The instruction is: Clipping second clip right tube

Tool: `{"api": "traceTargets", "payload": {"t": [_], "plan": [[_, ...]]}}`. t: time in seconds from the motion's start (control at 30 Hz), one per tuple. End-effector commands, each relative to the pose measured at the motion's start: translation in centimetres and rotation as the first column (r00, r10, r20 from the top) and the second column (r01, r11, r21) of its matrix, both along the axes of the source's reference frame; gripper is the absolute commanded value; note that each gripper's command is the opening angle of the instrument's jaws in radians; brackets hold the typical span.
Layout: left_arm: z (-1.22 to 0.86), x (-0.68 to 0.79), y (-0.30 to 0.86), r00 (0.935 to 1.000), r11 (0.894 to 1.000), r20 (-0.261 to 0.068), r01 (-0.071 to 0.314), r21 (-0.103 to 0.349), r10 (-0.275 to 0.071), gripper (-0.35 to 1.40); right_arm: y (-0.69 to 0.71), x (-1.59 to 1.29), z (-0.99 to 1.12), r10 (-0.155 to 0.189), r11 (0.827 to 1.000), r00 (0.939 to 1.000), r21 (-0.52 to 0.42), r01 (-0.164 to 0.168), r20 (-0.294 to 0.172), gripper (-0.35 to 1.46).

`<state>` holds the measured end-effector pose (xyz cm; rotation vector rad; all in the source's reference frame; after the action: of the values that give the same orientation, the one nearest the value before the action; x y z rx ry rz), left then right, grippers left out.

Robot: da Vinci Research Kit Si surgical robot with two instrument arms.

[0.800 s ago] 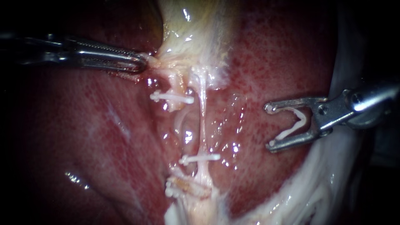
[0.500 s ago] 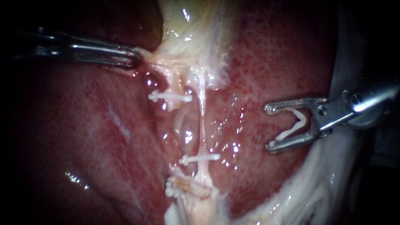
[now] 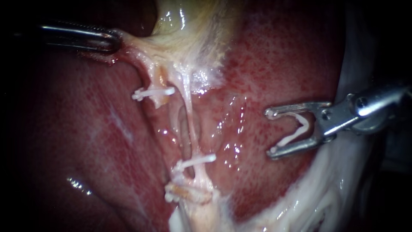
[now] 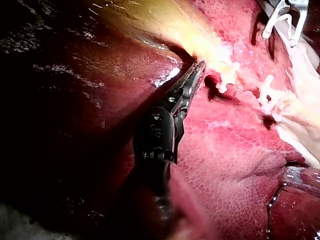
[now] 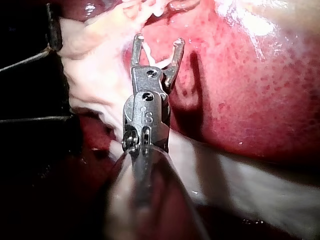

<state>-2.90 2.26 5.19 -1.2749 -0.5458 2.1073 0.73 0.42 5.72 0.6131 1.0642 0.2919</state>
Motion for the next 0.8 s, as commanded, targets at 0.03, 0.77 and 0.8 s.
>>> {"api": "traceTargets", "payload": {"t": [0.03,0.77,0.8], "plan": [[0.00,-0.01,0.00,1.0000,1.000,0.000,0.001,0.000,-0.001,-0.35,-0.01,0.04,0.01,0.009,1.000,0.9999,0.025,-0.009,-0.006,0.50],[-0.04,-0.05,-0.02,1.0000,1.000,-0.002,0.001,-0.006,-0.001,-0.35,-0.22,0.93,0.73,0.071,0.962,0.9968,0.265,-0.059,-0.037,0.50],[-0.04,-0.05,-0.02,1.0000,1.000,-0.002,0.001,-0.006,-0.001,-0.35,-0.23,0.96,0.74,0.070,0.961,0.9969,0.270,-0.057,-0.037,0.50]]}}
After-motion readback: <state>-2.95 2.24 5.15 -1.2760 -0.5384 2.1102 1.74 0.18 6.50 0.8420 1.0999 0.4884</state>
